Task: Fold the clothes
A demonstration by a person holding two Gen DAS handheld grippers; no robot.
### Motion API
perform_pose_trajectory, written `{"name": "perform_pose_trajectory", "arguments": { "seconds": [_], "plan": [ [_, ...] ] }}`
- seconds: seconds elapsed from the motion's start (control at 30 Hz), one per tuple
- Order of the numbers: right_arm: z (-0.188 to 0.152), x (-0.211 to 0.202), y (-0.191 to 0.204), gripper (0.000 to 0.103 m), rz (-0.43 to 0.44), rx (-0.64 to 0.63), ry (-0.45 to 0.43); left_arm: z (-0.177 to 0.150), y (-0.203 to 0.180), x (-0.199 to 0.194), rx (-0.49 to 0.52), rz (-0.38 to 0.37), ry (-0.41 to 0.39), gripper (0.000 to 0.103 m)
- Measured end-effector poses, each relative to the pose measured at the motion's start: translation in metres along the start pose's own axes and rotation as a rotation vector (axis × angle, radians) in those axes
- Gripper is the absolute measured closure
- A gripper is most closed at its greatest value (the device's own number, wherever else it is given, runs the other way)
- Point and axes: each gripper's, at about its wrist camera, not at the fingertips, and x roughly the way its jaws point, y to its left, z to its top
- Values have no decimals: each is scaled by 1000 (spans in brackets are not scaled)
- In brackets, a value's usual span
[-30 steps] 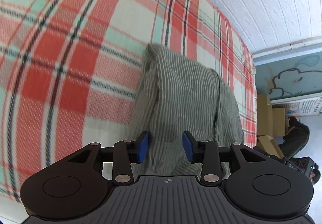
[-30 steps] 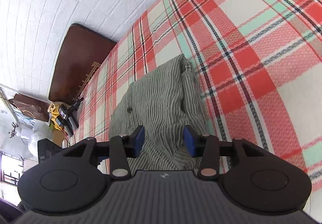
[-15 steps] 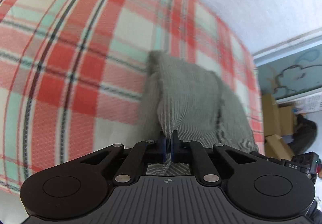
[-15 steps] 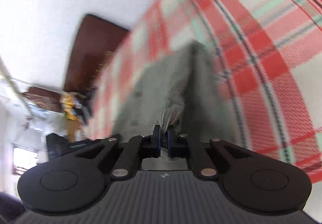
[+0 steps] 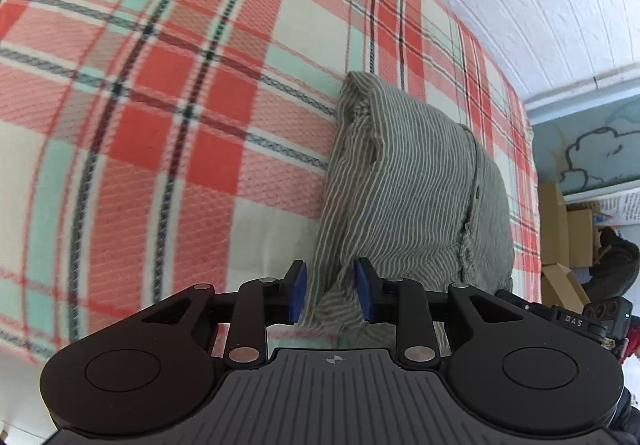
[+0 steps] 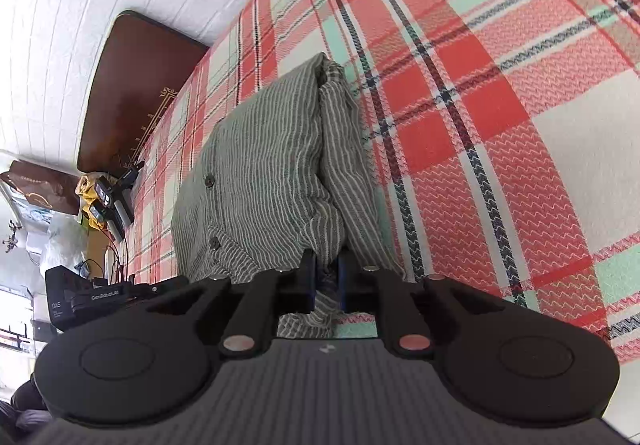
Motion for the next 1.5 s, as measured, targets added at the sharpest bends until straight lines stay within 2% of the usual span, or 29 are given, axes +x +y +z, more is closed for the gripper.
{"name": "perform_pose_trajectory", "arguments": {
  "seconds": [0.03,0.07,0.13,0.2,0.43,0.5,0.53,0.57,0.67,0.9,1.07,1.2,1.27,1.37,1.43,1.5],
  "plan": [
    [-1,-2,0,86,6,1,-3,-2,0,-2,5,-2,1,65],
    [-2,-4,0,84,14,4,-8,-4,0,-5,11,-4,1,64],
    [-4,-10,2,65,32,13,-22,-7,-4,-6,32,-8,4,63],
    [-6,-15,4,58,33,9,-31,-9,-7,-2,37,-4,0,63],
    [-15,-12,14,58,17,-37,-16,-12,-14,13,37,-17,6,58],
    [-16,-9,16,63,-3,-45,-20,-13,-16,16,47,-10,10,60],
    [-16,-8,16,85,-10,-40,-22,-13,-16,16,49,3,9,78],
    [-16,-6,14,99,-6,-25,-19,-13,-16,15,48,3,11,95],
    [-18,-12,13,98,15,-26,-23,-15,-14,9,59,-14,11,99],
    [-23,-5,-3,98,-37,-13,-4,-22,0,25,22,9,33,100],
    [-24,-4,-12,98,-26,15,-3,-23,6,26,-1,-16,42,97],
    [-25,-3,-16,98,-22,25,-3,-26,10,25,-27,-24,43,91],
    [-25,-4,-16,97,-19,25,-2,-27,10,23,-31,-25,45,84],
    [-26,-10,-16,91,-24,25,-6,-31,9,15,-11,-4,47,59],
    [-27,-16,-15,79,-42,26,-13,-31,10,7,12,41,45,58],
    [-27,-28,-15,80,-58,29,-28,-28,7,-6,41,77,26,58]
  ]
}}
